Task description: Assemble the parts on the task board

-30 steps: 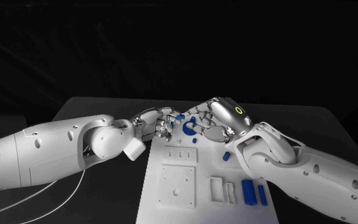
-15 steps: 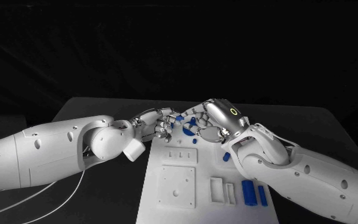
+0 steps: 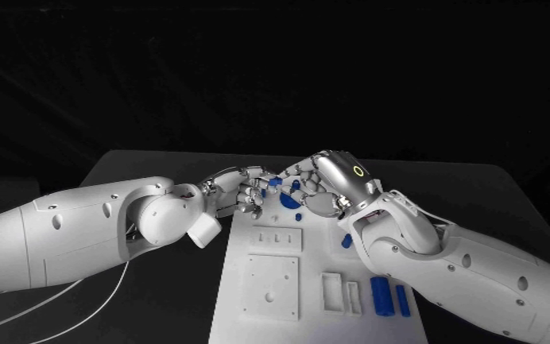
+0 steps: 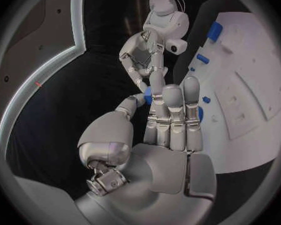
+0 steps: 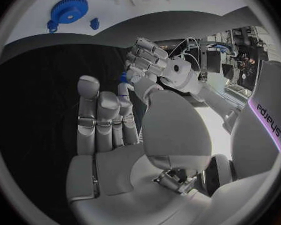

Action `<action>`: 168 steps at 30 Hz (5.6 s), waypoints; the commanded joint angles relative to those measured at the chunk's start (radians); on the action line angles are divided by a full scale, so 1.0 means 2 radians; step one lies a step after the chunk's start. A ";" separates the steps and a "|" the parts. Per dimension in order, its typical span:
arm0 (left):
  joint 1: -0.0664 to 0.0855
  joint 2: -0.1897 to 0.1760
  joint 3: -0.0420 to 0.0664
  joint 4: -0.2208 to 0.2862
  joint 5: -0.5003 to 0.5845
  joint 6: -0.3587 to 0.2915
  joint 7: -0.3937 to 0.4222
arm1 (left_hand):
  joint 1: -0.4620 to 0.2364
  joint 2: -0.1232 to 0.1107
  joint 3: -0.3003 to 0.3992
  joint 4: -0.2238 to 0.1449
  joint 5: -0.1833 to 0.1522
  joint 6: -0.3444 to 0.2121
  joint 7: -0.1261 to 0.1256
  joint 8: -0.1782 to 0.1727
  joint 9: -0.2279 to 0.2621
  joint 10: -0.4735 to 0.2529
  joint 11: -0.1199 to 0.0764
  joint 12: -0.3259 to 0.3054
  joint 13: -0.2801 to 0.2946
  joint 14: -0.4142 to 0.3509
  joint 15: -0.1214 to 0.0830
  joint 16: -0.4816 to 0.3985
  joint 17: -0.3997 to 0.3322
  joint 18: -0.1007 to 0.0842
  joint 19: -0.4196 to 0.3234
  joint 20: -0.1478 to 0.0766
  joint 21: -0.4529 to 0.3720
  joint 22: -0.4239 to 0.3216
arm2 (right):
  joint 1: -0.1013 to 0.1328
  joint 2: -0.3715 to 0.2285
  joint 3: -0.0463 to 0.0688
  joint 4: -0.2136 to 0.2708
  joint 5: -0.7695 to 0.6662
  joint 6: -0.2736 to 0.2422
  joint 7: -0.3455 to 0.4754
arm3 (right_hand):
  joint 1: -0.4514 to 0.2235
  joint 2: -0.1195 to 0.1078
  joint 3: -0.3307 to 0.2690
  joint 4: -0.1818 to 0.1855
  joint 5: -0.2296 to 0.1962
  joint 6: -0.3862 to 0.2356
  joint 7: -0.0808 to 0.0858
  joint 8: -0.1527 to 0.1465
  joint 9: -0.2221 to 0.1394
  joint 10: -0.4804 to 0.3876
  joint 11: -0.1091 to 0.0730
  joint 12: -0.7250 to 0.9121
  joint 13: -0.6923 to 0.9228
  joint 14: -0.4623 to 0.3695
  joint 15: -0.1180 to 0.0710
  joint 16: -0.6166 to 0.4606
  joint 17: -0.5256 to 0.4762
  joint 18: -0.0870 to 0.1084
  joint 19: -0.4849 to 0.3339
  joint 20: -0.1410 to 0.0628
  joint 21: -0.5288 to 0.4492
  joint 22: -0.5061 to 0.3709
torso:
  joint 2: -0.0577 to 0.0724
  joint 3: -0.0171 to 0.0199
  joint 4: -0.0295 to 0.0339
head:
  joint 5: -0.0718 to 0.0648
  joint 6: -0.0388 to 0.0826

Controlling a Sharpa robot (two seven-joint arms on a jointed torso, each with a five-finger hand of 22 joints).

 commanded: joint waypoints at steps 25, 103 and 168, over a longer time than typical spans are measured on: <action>0.000 0.001 0.000 0.002 -0.008 0.024 0.003 | 0.006 -0.002 0.044 -0.039 0.000 0.052 -0.049 -0.001 0.001 0.014 -0.011 0.004 0.001 -0.001 -0.006 0.003 0.002 0.001 -0.001 -0.002 0.004 0.001 | 0.000 0.015 -0.003 -0.011 -0.012 -0.014 -0.007 | 0.000 0.012 0.009 0.001 -0.005 0.019 -0.004 0.001 0.001 0.015 -0.003 0.012 0.017 0.001 -0.005 0.011 0.006 -0.008 0.024 -0.005 0.021 0.021 | 0.000 -0.0002 0.0002 | 0.000 0.000; 0.000 -0.001 0.000 -0.004 -0.028 0.028 -0.036 | 0.060 -0.072 -0.065 0.002 -0.169 -0.054 -0.006 -0.003 -0.177 -0.030 0.033 -0.151 -0.042 -0.084 0.038 -0.066 -0.081 -0.004 -0.035 0.041 -0.100 -0.054 | -0.001 0.013 -0.005 -0.013 0.014 0.020 0.009 | -0.044 0.045 0.067 -0.021 -0.004 0.024 -0.006 0.002 0.002 0.030 -0.006 0.015 0.049 0.001 -0.006 0.023 0.010 -0.011 0.024 -0.006 0.045 0.031 | 0.000 -0.0003 0.0001 | -0.004 0.000; 0.009 0.005 0.001 -0.016 -0.327 -0.043 0.098 | 0.206 -0.047 -0.192 0.120 -0.345 -0.090 0.026 -0.002 -0.431 -0.090 0.061 -0.166 -0.066 -0.131 0.066 -0.093 -0.155 -0.004 -0.048 0.068 -0.180 -0.084 | 0.104 0.000 -0.003 -0.141 0.517 0.585 -0.134 | -0.068 0.088 0.016 -0.069 0.053 0.012 -0.003 0.002 0.002 0.018 -0.003 0.011 0.055 -0.003 -0.004 0.019 0.014 -0.011 0.018 -0.005 0.025 0.031 | -0.002 -0.0010 -0.0010 | -0.020 -0.001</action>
